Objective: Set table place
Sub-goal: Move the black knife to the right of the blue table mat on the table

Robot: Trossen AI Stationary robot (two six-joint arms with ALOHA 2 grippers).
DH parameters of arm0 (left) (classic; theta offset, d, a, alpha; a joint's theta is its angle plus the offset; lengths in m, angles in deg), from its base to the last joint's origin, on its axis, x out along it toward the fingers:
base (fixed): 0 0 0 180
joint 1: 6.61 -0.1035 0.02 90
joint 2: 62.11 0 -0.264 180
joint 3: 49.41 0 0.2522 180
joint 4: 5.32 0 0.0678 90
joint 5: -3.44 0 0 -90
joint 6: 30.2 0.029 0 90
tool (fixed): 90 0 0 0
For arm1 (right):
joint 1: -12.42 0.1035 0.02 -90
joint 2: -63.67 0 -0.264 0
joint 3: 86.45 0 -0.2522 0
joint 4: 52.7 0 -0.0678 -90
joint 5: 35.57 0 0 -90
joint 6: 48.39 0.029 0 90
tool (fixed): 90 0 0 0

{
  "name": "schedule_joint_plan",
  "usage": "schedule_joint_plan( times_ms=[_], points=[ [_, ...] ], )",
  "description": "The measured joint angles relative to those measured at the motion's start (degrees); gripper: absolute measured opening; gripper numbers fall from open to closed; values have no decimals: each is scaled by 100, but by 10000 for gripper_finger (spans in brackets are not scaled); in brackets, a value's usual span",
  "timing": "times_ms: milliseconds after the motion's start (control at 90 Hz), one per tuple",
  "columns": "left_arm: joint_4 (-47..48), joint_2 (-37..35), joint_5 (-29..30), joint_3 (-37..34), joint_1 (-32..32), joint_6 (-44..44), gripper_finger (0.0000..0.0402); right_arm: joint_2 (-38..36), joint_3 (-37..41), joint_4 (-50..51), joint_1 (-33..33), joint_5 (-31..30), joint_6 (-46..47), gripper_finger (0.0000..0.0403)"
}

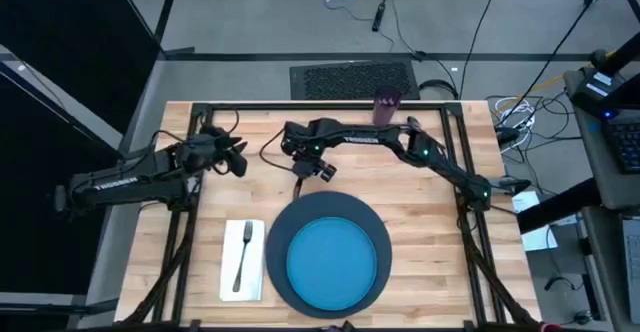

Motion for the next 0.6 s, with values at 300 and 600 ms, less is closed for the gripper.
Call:
schedule_joint_plan(
  times_ms=[300, 600],
  points=[
    [2, 0, -1, 0, 0, 77, 97, -25, 4, -129, -64, -45, 483, 112],
    [-75, 0, -2, 4, 0, 125, 97, -244, 4, -141, -46, -14, 728, 112]
  ],
)
